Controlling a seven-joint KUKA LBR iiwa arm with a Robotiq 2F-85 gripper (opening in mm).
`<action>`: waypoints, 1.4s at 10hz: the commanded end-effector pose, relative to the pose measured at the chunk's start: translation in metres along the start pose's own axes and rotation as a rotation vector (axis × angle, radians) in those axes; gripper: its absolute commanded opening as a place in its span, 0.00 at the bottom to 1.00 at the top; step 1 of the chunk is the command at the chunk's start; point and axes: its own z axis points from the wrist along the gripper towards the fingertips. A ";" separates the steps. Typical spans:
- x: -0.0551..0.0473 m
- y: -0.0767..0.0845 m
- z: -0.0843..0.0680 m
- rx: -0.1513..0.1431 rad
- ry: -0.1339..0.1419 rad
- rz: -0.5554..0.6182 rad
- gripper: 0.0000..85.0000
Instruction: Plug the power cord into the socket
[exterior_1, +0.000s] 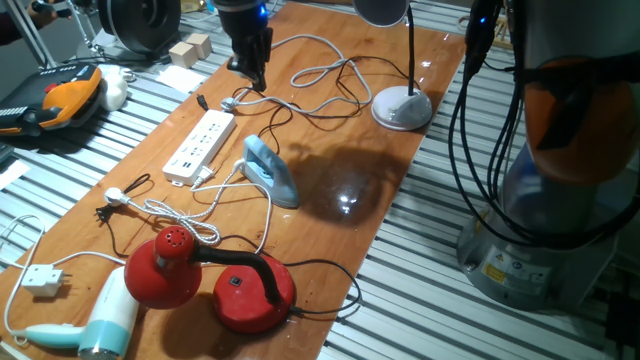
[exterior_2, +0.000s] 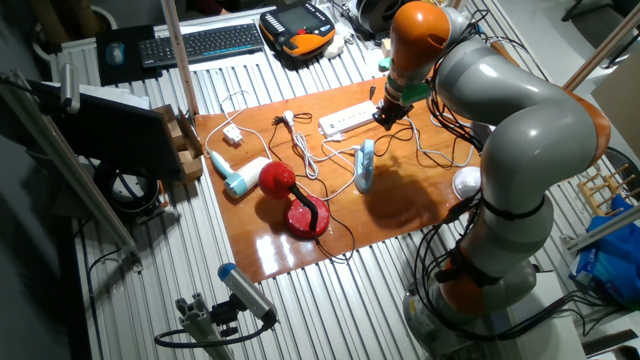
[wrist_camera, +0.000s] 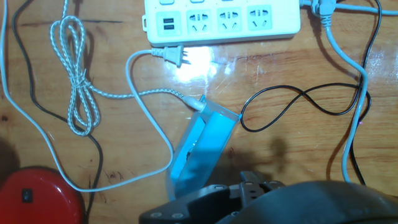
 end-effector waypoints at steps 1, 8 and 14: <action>0.000 0.001 0.000 0.001 0.000 0.001 0.00; 0.001 -0.001 -0.004 0.024 -0.017 0.009 0.00; -0.003 -0.006 -0.008 0.014 -0.045 -0.003 0.00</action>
